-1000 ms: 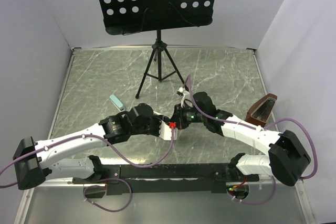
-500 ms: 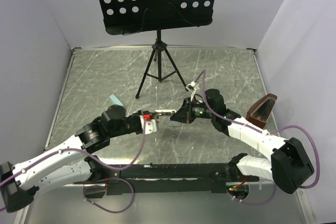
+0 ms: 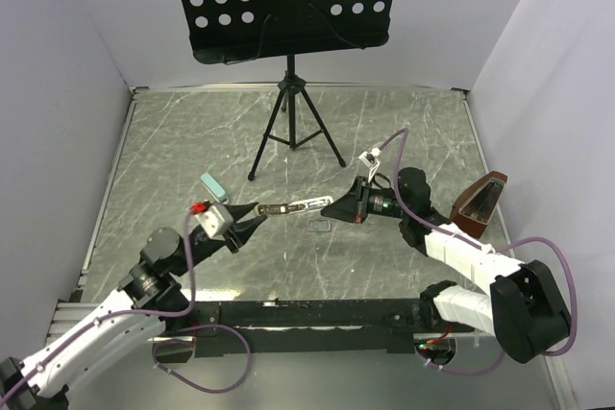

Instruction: Load the staples into the stapler

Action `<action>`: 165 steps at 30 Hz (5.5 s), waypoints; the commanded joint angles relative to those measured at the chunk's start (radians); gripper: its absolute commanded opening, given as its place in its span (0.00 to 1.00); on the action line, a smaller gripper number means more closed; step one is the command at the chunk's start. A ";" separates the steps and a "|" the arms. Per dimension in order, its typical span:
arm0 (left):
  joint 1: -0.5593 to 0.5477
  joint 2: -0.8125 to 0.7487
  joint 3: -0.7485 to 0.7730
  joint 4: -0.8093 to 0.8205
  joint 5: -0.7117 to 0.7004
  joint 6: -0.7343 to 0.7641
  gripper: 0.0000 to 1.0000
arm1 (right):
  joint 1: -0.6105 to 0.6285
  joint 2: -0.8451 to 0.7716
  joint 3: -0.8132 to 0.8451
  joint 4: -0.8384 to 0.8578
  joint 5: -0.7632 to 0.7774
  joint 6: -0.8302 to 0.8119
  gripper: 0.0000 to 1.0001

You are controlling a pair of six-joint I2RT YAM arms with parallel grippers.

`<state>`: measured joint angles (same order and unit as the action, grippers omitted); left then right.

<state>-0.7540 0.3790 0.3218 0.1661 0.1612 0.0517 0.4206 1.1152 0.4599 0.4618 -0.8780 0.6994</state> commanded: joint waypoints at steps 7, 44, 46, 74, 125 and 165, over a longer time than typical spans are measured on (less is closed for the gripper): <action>0.051 -0.270 -0.217 0.484 -0.422 -0.419 0.01 | -0.094 0.123 -0.133 0.423 -0.134 0.222 0.00; 0.030 0.146 0.141 -0.055 -0.311 -0.578 0.99 | -0.022 -0.005 -0.118 0.118 0.274 0.247 0.00; 0.010 0.169 0.198 -0.121 -0.351 -0.593 1.00 | 0.000 -0.003 -0.116 0.115 0.310 0.250 0.00; -0.194 0.879 0.755 -0.737 -0.632 -1.610 0.67 | 0.222 -0.045 -0.090 0.107 0.671 0.196 0.00; -0.015 0.965 0.528 -0.476 -0.310 -1.807 0.03 | 0.431 0.067 -0.083 0.302 0.797 -0.011 0.00; 0.058 1.170 0.691 -0.628 -0.706 -1.043 0.01 | 0.438 -0.150 -0.092 -0.071 1.059 -0.216 0.77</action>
<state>-0.6468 1.5219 0.9619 -0.4755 -0.4259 -1.1107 0.8677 1.0012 0.3370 0.4614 0.1051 0.5396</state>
